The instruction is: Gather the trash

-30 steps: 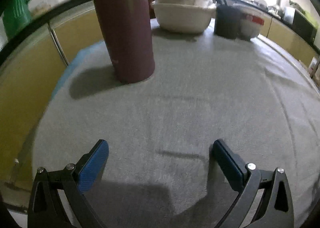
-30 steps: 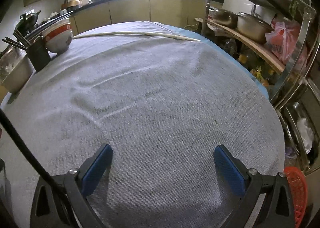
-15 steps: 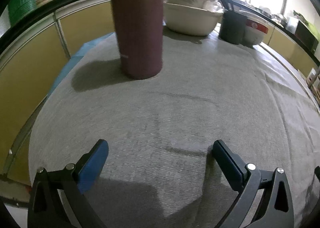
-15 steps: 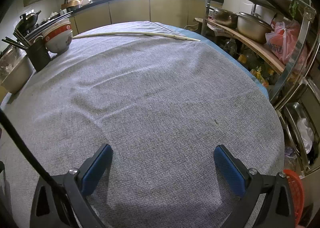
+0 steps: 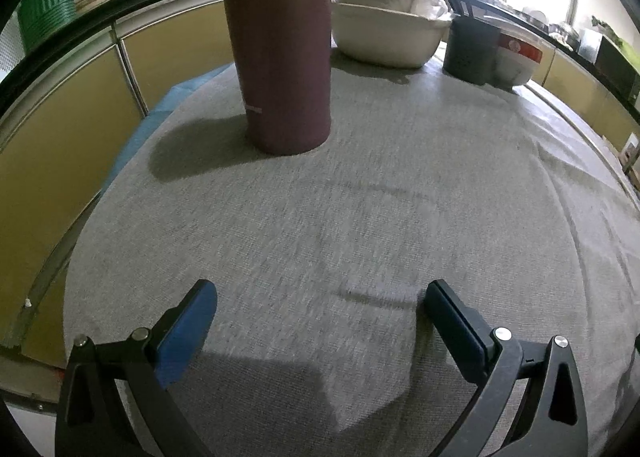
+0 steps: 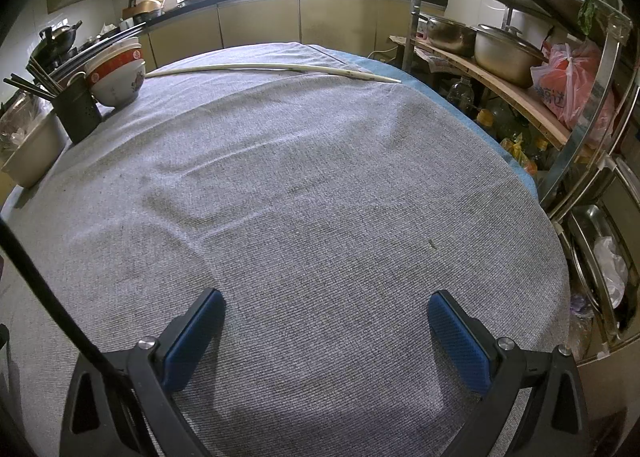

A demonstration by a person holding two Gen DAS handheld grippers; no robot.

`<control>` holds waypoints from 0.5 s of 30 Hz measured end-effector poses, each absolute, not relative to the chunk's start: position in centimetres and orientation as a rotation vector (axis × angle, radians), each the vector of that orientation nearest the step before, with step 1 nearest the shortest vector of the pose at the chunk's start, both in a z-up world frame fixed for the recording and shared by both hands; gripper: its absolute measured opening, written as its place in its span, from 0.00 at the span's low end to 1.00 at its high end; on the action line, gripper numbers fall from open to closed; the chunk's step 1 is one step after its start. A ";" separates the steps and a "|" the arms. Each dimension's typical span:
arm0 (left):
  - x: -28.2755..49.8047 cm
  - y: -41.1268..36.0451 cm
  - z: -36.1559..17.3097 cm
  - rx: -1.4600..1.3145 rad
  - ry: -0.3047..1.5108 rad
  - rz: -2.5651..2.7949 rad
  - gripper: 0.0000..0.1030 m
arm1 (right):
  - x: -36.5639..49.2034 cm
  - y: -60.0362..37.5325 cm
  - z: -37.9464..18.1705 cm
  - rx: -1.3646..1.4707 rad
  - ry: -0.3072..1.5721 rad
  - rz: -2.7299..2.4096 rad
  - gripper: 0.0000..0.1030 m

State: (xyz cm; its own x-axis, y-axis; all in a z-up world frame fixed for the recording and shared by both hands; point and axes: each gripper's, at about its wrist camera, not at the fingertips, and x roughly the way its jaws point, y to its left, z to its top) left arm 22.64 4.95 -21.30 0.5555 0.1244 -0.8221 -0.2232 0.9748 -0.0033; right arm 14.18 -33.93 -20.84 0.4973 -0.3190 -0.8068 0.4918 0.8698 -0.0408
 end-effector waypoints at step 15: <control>23.6 9.7 -21.8 -0.145 0.942 0.245 1.00 | 14.2 -34.0 -20.8 0.205 0.929 -0.493 1.00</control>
